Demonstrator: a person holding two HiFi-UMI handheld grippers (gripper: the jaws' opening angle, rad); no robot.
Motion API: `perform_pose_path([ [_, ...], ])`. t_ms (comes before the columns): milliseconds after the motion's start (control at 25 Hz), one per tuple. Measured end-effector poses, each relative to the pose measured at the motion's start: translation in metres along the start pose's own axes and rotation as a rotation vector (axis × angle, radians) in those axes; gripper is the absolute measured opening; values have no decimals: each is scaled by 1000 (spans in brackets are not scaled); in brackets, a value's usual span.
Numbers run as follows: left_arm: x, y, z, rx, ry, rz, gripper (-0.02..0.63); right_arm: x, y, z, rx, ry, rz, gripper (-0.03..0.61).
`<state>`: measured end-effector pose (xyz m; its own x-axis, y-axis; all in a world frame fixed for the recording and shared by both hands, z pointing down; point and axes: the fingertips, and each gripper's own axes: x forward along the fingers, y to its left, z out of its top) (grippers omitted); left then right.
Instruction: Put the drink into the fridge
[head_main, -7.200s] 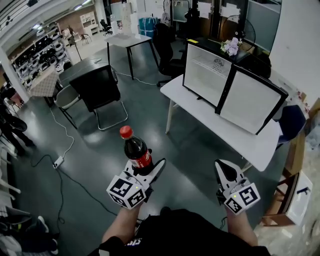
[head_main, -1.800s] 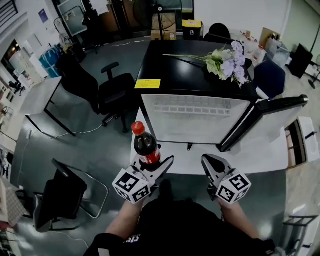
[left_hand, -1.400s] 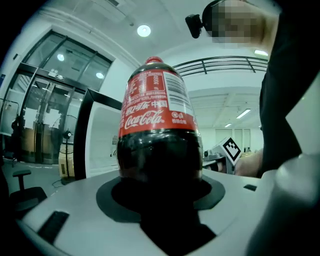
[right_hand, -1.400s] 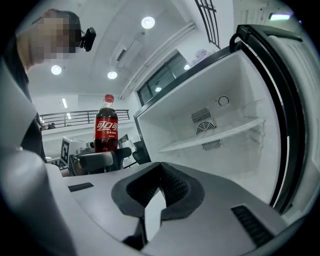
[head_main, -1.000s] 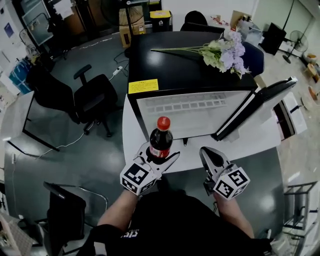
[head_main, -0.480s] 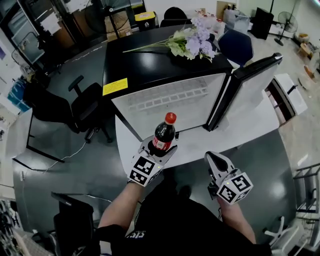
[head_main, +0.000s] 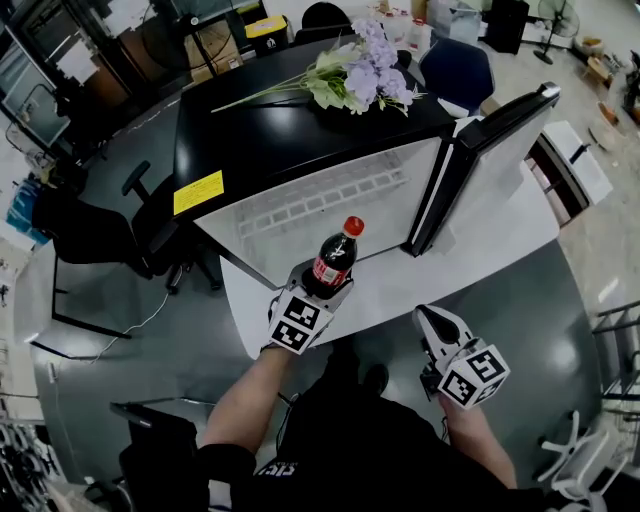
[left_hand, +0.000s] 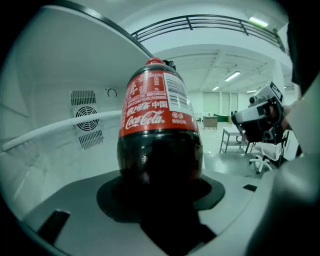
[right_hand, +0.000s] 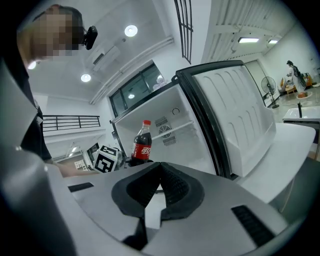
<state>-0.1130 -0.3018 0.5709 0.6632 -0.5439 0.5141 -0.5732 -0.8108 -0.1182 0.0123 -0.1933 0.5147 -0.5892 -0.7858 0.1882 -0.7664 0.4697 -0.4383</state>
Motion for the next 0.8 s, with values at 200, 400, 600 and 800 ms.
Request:
perform_pose_path([
  [200, 27, 13, -18, 18, 79, -29, 261, 5, -4, -6, 18, 13, -14, 15],
  [400, 51, 15, -36, 92, 165, -66, 261, 15, -12, -11, 29, 29, -26, 15],
  [600, 71, 23, -59, 183, 263, -77, 261, 29, -7, -14, 28, 48, -3, 15],
  [800, 92, 37, -85, 243, 366, -86, 261, 35, -4, -24, 25, 85, 10, 15],
])
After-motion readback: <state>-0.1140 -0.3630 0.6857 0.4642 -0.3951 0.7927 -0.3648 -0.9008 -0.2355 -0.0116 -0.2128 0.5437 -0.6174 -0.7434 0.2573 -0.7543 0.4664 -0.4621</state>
